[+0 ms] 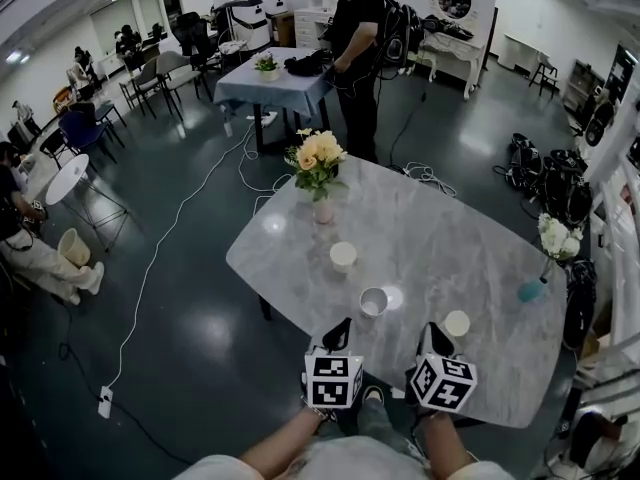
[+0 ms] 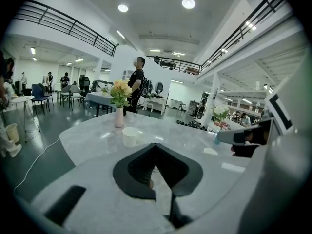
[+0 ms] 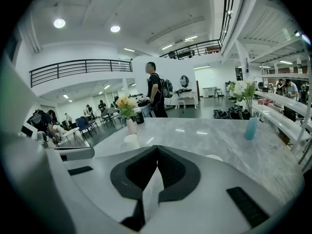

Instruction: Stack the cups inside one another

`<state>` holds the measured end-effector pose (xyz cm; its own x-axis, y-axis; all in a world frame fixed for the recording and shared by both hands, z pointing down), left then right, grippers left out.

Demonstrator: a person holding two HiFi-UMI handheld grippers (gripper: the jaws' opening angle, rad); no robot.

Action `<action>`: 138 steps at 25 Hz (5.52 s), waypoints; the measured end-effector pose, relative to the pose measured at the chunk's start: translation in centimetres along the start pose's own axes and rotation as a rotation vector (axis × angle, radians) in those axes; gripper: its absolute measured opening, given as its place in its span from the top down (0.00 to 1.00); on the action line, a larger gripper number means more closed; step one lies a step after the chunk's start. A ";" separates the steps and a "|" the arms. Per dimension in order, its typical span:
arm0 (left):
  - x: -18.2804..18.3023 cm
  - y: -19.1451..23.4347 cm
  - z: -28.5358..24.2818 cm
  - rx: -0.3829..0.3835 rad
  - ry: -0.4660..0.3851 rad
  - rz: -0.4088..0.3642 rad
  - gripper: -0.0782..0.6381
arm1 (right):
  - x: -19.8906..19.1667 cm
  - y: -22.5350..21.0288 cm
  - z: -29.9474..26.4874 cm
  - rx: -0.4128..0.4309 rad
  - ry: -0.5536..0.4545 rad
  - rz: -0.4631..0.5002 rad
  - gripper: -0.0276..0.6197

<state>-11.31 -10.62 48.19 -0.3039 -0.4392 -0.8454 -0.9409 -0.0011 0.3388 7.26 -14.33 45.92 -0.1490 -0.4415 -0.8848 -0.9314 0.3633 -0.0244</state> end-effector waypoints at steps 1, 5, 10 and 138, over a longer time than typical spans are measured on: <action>0.1 -0.2 -0.2 -0.001 0.000 -0.003 0.90 | 0.2 -0.2 -0.2 0.004 -0.002 0.001 0.95; 0.7 -0.8 -1.1 0.001 -0.005 -0.014 0.90 | 0.9 -0.9 -0.7 0.010 -0.011 0.003 0.95; 1.1 -1.0 -2.2 -0.001 -0.003 -0.009 0.90 | 1.0 -1.7 -1.4 0.009 0.001 0.005 0.95; -12.1 -9.5 -12.4 -0.081 0.360 -0.068 0.90 | -9.5 -11.0 -6.7 -0.045 0.194 -0.040 0.61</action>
<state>3.20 -16.43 60.32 -0.1555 -0.7237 -0.6724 -0.9377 -0.1060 0.3310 16.73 -19.61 57.67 -0.1684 -0.6061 -0.7774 -0.9512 0.3067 -0.0331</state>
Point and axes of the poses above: the fingertips, and each gripper's own axes: z backward along the fingers, y to its left, x out of its top, the point moved 4 cm from there along z, backward along the fingers, and after that the axes turned 8 degrees about z, right-handed, at the moved point
